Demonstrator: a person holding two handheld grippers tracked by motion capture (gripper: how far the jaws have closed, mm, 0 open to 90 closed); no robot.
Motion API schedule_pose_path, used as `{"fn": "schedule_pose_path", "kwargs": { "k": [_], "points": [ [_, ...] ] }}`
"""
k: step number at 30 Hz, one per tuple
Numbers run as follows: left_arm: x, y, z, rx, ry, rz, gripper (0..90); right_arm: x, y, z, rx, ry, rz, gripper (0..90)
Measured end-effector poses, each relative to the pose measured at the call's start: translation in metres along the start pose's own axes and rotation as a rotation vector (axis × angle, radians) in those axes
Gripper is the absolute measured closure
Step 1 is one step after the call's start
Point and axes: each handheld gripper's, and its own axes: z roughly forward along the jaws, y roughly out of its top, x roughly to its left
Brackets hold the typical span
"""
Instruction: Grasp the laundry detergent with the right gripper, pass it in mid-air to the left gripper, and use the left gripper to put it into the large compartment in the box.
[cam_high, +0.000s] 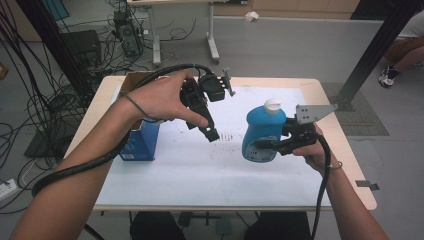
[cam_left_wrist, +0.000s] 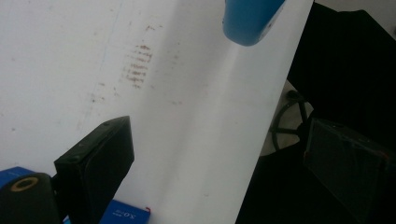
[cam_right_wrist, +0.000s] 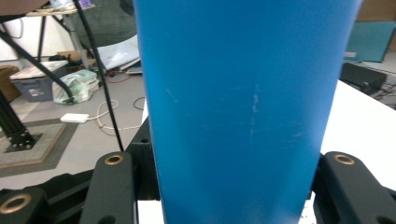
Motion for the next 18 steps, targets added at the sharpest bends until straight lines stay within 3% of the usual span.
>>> {"fn": "schedule_pose_path", "kwargs": {
  "k": [18],
  "points": [
    [-0.013, 0.022, 0.0, 0.054, -0.018, 0.092, 8.9, 0.007, 0.01, 0.023, 0.015, 0.082, -0.035, 45.0]
  ]
}}
